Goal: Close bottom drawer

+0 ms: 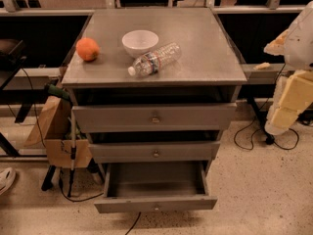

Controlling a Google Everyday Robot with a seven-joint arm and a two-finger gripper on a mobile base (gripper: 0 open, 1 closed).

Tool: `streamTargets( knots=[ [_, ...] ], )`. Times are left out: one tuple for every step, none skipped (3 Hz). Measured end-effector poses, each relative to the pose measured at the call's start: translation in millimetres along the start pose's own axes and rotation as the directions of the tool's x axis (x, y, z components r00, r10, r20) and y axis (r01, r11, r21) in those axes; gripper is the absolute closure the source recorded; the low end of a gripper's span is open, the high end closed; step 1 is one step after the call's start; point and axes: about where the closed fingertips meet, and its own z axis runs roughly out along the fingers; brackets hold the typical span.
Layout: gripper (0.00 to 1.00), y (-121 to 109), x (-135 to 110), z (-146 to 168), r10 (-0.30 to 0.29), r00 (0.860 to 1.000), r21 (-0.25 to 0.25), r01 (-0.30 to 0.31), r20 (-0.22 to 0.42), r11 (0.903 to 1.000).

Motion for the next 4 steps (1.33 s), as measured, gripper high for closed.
streamTargets(
  knots=[
    [0.00, 0.0, 0.0, 0.0, 0.000, 1.000, 0.000, 0.000, 0.000, 1.0000],
    [0.00, -0.5, -3.4, 5.4, -0.005, 1.000, 0.007, 0.005, 0.024, 1.0000],
    [0.00, 6.4, -15.2, 41.4, -0.006, 0.997, -0.006, 0.007, 0.073, 1.0000],
    [0.00, 21.8, -31.8, 119.3, 0.034, 0.993, -0.069, -0.027, 0.110, 0.9972]
  ],
)
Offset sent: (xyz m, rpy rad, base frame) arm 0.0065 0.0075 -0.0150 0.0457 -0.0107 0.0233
